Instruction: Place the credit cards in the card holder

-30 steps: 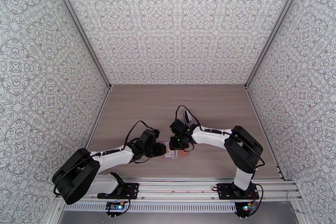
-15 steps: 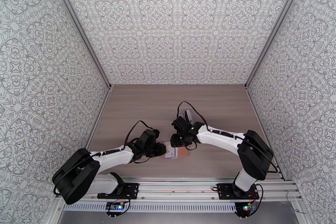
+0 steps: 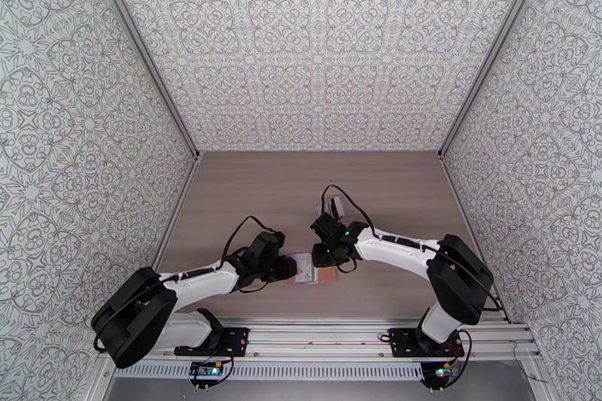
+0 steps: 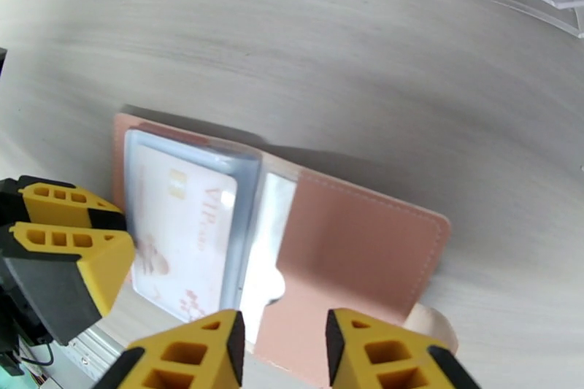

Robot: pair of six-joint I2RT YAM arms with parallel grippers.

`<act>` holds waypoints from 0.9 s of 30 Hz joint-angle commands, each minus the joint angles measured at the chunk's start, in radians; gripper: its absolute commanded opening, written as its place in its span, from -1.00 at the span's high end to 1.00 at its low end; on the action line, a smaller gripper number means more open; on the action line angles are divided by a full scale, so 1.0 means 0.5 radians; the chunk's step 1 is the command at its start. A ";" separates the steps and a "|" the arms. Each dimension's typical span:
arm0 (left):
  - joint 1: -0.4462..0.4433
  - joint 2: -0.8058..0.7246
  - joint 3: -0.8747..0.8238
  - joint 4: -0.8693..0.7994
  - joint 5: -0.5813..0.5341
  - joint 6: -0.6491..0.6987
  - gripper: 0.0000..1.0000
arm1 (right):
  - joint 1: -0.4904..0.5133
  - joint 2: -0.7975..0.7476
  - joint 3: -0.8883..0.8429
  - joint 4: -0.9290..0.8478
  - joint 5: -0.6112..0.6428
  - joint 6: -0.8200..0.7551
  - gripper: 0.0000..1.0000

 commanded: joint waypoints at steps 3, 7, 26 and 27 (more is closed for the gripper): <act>-0.003 -0.055 -0.002 -0.086 -0.037 0.046 0.40 | 0.009 0.015 -0.035 -0.020 0.050 0.000 0.28; 0.006 -0.071 0.001 -0.108 -0.037 0.053 0.39 | 0.009 0.022 -0.034 -0.019 0.053 -0.002 0.29; 0.043 -0.251 0.028 -0.256 -0.047 0.072 0.38 | 0.007 0.068 -0.048 0.004 0.042 -0.008 0.37; 0.043 -0.260 0.029 -0.261 -0.049 0.071 0.38 | 0.009 0.072 -0.051 0.008 0.037 -0.006 0.38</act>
